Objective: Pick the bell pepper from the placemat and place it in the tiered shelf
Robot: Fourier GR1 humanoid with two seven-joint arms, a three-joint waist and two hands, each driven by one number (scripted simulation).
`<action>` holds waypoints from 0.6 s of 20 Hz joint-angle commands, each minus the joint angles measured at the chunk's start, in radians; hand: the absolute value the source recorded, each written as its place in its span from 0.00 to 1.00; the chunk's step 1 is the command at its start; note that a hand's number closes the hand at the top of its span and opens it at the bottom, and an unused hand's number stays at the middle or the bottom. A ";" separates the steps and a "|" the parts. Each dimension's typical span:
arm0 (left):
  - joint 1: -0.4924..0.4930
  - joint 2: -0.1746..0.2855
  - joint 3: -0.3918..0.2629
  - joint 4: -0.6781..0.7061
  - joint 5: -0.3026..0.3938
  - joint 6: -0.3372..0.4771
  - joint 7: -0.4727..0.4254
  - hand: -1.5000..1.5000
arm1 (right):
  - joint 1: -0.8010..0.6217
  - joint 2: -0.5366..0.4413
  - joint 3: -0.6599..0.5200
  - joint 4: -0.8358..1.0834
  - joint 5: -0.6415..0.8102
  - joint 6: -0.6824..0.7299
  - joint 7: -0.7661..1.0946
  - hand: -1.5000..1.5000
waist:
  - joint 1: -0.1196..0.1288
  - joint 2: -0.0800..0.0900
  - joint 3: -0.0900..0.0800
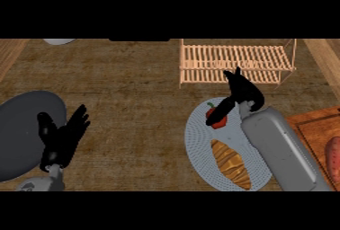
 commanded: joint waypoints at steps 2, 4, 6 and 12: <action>0.000 0.007 0.021 0.082 0.003 -0.051 -0.040 0.50 | 0.003 0.051 0.003 0.077 0.065 -0.030 0.064 0.00 | -0.004 0.017 0.001; -0.001 -0.002 0.019 0.058 -0.006 -0.037 -0.028 0.50 | -0.018 0.059 0.005 0.099 0.087 -0.008 0.080 0.00 | -0.002 0.016 0.001; 0.053 0.009 0.021 -0.030 0.017 -0.044 0.018 0.50 | 0.023 0.051 0.007 0.165 0.128 -0.062 -0.009 0.00 | 0.005 0.016 0.002; -0.038 0.001 0.075 0.170 -0.002 -0.094 -0.098 0.50 | 0.011 0.072 -0.024 0.191 0.193 -0.074 -0.041 0.00 | -0.006 0.017 0.001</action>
